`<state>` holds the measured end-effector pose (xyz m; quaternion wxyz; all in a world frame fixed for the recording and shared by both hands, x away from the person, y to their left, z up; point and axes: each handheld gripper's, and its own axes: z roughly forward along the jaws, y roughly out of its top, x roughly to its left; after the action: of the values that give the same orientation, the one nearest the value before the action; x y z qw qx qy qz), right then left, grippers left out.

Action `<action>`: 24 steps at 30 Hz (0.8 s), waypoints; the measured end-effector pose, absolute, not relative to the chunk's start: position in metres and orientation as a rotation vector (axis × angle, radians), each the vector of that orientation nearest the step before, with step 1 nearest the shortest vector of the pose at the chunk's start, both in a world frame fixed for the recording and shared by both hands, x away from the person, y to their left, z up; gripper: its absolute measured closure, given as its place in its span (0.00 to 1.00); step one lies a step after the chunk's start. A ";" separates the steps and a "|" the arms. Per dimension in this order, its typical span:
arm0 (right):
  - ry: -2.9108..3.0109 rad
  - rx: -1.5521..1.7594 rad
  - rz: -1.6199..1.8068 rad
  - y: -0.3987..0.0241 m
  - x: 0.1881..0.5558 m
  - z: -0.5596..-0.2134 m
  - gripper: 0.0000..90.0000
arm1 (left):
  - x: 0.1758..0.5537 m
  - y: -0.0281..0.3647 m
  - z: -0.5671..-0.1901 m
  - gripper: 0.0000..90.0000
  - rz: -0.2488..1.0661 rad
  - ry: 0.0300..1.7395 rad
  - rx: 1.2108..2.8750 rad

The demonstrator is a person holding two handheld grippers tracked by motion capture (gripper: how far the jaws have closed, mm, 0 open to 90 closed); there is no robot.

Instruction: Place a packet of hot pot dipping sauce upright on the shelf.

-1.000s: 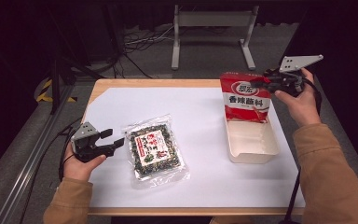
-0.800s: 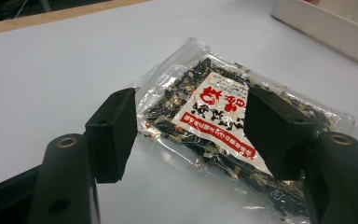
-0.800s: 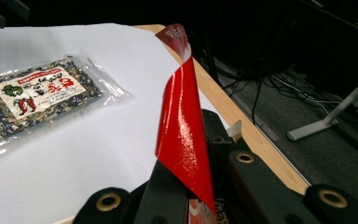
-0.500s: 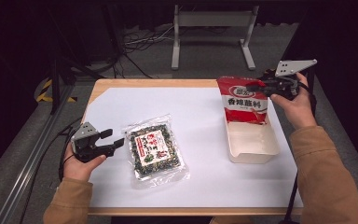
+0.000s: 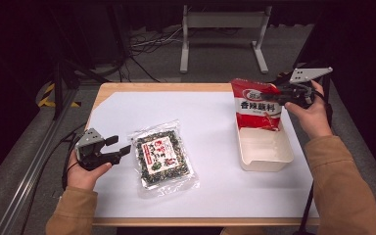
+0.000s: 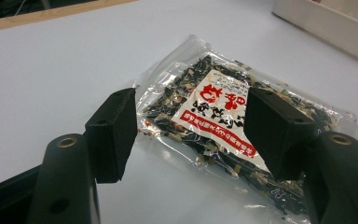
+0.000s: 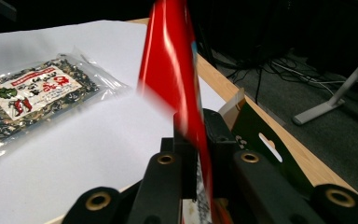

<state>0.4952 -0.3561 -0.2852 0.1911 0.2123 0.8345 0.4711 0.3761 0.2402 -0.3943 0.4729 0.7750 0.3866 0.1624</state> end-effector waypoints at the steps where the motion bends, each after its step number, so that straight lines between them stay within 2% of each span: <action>1: 2.338 0.609 1.323 -0.357 0.495 -0.286 0.89 | 0.376 0.240 -0.394 0.40 0.397 0.945 1.896; 3: 2.304 0.610 1.347 -0.360 0.494 -0.286 0.80 | 0.376 0.240 -0.394 0.40 0.397 0.946 1.897; 10: 2.255 0.664 1.329 -0.370 0.488 -0.287 0.66 | 0.376 0.239 -0.396 0.40 0.395 0.949 1.896; 15: 2.267 0.710 1.308 -0.378 0.485 -0.290 0.66 | 0.377 0.238 -0.396 0.40 0.390 0.948 1.902; 24: 2.332 0.765 1.197 -0.390 0.478 -0.307 0.70 | 0.377 0.237 -0.397 0.40 0.389 0.948 1.906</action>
<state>0.4784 -0.3898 -0.3075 0.2038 0.2743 0.8360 0.4292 0.3768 0.2367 -0.3974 0.4693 0.7778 0.3868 0.1587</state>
